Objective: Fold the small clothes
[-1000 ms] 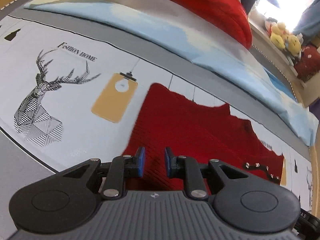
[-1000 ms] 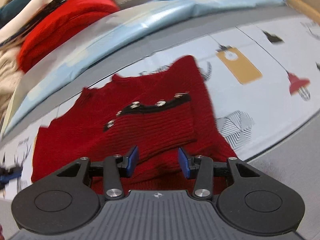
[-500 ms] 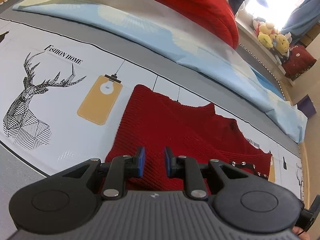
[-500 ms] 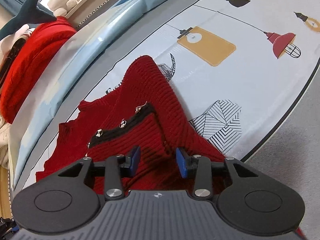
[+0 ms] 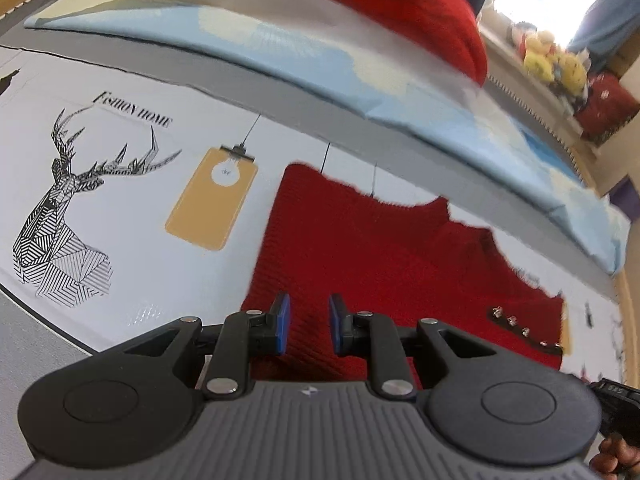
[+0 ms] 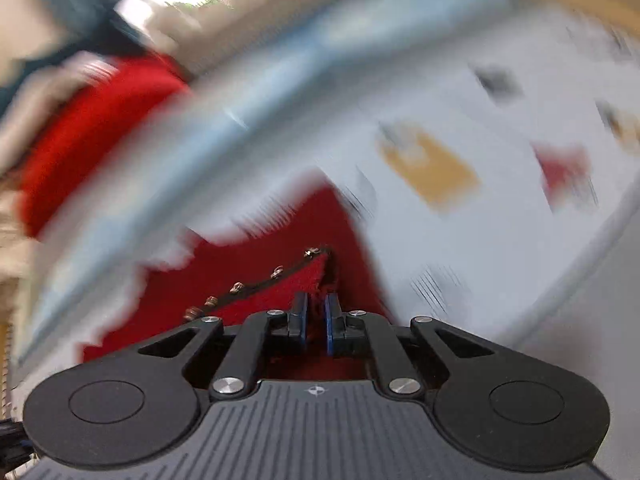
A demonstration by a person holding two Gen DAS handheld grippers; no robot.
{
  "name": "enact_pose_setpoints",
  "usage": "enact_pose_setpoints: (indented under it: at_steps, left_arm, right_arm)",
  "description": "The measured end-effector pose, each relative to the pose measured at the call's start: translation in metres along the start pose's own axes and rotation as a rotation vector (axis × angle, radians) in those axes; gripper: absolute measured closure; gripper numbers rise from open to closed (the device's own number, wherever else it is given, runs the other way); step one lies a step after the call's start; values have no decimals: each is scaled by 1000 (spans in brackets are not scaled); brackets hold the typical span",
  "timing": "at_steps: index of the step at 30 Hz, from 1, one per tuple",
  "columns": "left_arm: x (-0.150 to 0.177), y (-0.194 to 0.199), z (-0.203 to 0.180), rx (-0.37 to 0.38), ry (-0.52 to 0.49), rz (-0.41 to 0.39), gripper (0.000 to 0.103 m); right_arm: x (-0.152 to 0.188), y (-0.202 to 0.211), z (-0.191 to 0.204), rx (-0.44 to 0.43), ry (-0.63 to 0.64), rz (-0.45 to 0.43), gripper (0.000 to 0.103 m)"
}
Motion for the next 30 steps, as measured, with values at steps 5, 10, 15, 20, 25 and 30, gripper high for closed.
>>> enact_pose_setpoints:
  at_steps: [5,10,15,20,25,30]
  left_arm:
    - [19,-23,22,-46,-8,83,82]
    - [20,-21,30,-53,-24,85,73]
    - [18,-15,26,-37,-117,31,73]
    - [33,-4,31,-62,-131,93,74]
    - [-4,73,-11,57,-262,-154,73]
    - [-9,153,-24,89,-319,-283,73]
  right_arm:
    - [-7,9,5,-12,9,-53,94]
    - [6,-2,-9,-10,-34,54,84]
    - [-6,15,-14,28,-28,-2,84]
    - [-31,47,-7,-30,15,-66,83]
    - [-58,96,-2,-38,201,-198,78]
    - [-69,165,2,-113,266,-283,72]
Point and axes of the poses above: each gripper's, at about its wrist camera, not at the fingertips, and y roughly against the way its jaws point, z to its left, x to its underside, the point moved 10 cm from there along -y, roughly the way its jaws point, and after that the axes turned 14 degrees about -z, right-handed, at the moved point
